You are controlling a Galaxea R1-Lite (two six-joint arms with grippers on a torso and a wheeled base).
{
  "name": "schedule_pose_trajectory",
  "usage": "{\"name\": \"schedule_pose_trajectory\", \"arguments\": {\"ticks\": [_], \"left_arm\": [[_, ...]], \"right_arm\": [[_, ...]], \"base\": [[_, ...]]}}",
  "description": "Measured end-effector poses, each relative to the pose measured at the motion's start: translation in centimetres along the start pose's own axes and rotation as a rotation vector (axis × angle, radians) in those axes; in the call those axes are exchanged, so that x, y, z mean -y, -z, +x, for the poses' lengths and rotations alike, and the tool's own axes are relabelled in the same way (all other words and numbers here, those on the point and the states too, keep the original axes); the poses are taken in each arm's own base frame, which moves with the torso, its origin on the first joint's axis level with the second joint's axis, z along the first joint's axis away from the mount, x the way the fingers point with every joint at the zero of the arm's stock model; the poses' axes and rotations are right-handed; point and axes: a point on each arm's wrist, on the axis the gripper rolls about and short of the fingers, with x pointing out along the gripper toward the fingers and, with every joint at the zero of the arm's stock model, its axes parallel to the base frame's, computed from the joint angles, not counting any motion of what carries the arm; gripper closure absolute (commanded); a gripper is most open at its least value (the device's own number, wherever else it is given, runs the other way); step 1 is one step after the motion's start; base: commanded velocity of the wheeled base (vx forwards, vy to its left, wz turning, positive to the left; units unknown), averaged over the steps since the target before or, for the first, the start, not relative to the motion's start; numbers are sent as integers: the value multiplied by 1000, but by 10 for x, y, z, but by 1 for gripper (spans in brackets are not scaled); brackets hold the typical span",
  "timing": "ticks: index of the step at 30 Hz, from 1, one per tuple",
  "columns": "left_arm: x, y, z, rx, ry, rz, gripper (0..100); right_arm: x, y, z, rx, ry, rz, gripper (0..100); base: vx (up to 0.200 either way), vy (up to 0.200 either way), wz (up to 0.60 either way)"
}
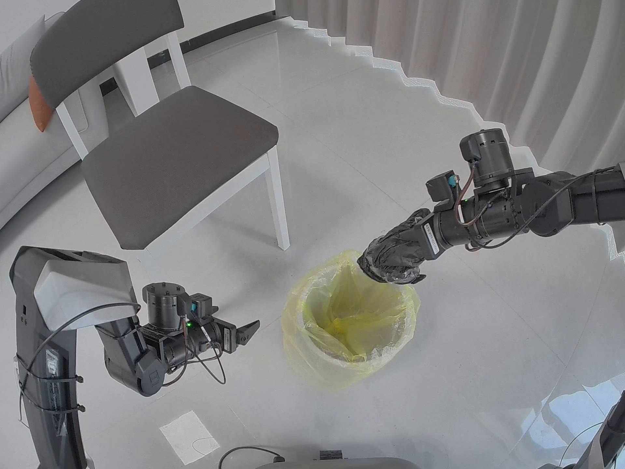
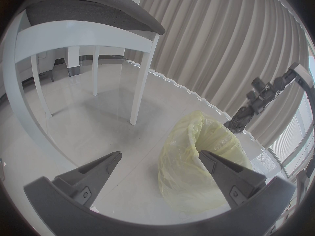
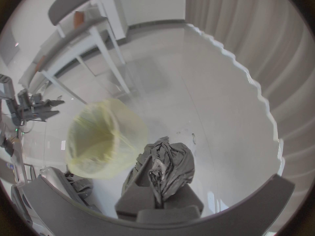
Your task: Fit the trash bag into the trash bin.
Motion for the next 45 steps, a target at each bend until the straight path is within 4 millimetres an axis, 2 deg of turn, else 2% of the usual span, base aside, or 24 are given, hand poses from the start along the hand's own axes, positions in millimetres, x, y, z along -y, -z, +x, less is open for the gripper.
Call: {"name": "schedule_pose_trajectory", "arguments": {"ticks": [9, 14, 21, 27, 39, 45], "left_arm": [[2, -37, -3, 214, 68, -156, 0], [4, -47, -4, 290, 97, -165, 0], [5, -46, -4, 299, 75, -89, 0], [5, -32, -12, 254, 29, -90, 0], [3, -24, -20, 234, -36, -80, 0], [2, -25, -21, 254, -33, -71, 0]], "right_arm": [[-22, 3, 8, -8, -37, 7, 100], [-32, 7, 17, -34, -29, 17, 100], [-44, 14, 31, -72, -60, 30, 100], [-50, 21, 49, -90, -75, 24, 100], [-48, 40, 98, -117, -84, 25, 100], [-46, 51, 115, -142, -86, 24, 100]], "base": [[0, 0, 0], [0, 0, 0], [0, 0, 0], [0, 0, 0], [0, 0, 0], [0, 0, 0]]}}
